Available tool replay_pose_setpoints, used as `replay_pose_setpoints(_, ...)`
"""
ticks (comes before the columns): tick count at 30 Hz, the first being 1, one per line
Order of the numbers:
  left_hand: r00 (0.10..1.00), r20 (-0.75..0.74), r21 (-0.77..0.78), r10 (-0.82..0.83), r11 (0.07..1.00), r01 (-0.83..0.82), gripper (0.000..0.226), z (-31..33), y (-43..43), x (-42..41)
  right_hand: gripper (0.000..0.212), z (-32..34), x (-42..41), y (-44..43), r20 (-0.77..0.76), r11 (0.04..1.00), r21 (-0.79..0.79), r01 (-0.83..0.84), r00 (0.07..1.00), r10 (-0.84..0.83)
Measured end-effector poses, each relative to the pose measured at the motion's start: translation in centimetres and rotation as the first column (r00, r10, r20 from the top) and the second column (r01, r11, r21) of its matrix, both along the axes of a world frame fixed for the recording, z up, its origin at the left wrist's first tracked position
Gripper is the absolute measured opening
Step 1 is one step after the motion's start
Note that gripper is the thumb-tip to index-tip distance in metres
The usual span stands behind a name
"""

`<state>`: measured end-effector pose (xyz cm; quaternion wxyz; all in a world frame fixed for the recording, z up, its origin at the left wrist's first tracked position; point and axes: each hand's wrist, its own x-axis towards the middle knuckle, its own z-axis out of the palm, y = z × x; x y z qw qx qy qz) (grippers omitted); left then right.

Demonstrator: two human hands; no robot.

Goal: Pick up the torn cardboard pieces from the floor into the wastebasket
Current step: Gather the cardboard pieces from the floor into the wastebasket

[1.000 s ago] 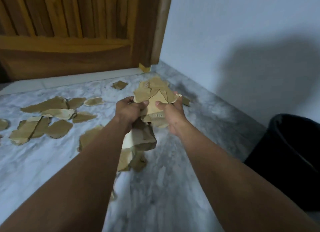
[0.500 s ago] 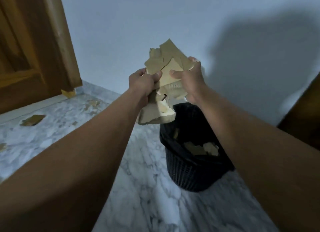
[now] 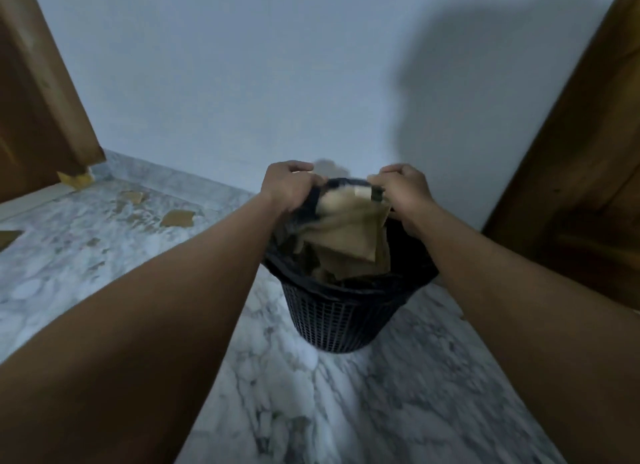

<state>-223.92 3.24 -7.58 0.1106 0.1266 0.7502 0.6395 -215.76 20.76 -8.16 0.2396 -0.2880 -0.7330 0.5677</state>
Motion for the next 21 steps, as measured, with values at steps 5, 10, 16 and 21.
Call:
replay_pose_setpoints(5, 0.983, -0.122, -0.038, 0.134, 0.990, -0.139, 0.024, -1.1, -5.5, -0.7, 0.036, 0.9, -1.2, -4.0, 0.163, 0.943, 0.279, -0.182, 0.977, 0.140)
replay_pose_setpoints(10, 0.945, -0.165, -0.149, 0.282, 0.940, -0.307, 0.022, -3.9, -15.3, -1.2, 0.041, 0.8, -4.9, -12.4, 0.201, 0.851, 0.399, -0.342, 0.938, 0.282)
replay_pose_setpoints(16, 0.832, -0.226, -0.416, 0.507, 0.722, -0.553, 0.035, -10.7, -31.5, 0.9, 0.043, -2.8, -8.3, -25.0, 0.243, 0.722, 0.479, -0.499, 0.866, 0.437)
replay_pose_setpoints(21, 0.730, -0.226, -0.604, 0.645, 0.495, -0.625, 0.047, -19.2, -44.0, 5.0, 0.049, -9.5, -9.4, -35.8, 0.401, 0.575, 0.440, -0.690, 0.724, 0.561)
